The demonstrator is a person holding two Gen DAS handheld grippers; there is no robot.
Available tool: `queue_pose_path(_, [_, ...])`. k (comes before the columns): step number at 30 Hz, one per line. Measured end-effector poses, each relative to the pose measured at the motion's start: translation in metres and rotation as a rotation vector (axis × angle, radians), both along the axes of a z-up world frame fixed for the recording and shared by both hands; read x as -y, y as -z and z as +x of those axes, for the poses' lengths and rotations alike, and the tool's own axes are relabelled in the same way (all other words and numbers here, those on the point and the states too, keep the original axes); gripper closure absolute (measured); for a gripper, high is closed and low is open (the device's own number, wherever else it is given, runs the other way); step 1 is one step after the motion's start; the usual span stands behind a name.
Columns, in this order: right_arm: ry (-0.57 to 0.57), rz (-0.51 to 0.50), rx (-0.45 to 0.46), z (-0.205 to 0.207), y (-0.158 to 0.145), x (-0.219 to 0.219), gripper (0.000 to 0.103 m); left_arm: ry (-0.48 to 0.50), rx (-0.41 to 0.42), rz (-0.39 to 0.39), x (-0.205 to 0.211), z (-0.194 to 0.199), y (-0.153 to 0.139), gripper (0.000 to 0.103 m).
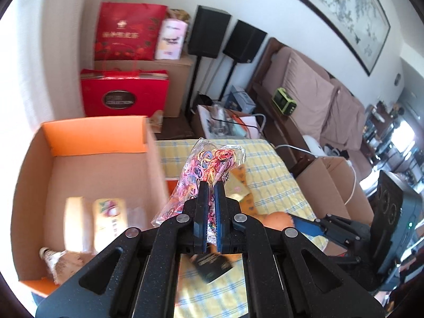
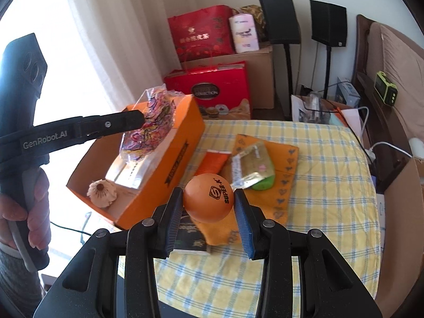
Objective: Organize objects
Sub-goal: 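Place the rubber-band bag in the tray with the left tool while the right tool drops the ball there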
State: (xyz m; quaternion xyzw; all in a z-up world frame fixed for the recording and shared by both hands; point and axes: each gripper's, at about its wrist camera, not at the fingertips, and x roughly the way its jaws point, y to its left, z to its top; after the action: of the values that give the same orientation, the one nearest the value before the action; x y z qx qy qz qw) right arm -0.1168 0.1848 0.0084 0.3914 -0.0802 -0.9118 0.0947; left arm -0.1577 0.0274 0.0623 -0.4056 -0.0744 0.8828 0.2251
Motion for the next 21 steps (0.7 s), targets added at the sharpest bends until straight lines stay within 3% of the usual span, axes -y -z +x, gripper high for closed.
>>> queue_pose_path(5, [-0.057, 0.009, -0.001, -0.004, -0.003, 0.03, 0.064, -0.071, -0.006, -0.017, 0.045, 0.012, 0.003, 0.099])
queue_pose_path(10, [-0.117, 0.006, 0.004, -0.012, -0.001, 0.061, 0.064, -0.15, -0.018, -0.082, 0.084, 0.021, 0.008, 0.099])
queue_pose_path(21, [-0.197, 0.003, 0.038, -0.026, 0.015, 0.112, 0.064, -0.254, 0.041, -0.15, 0.139, 0.017, 0.041, 0.099])
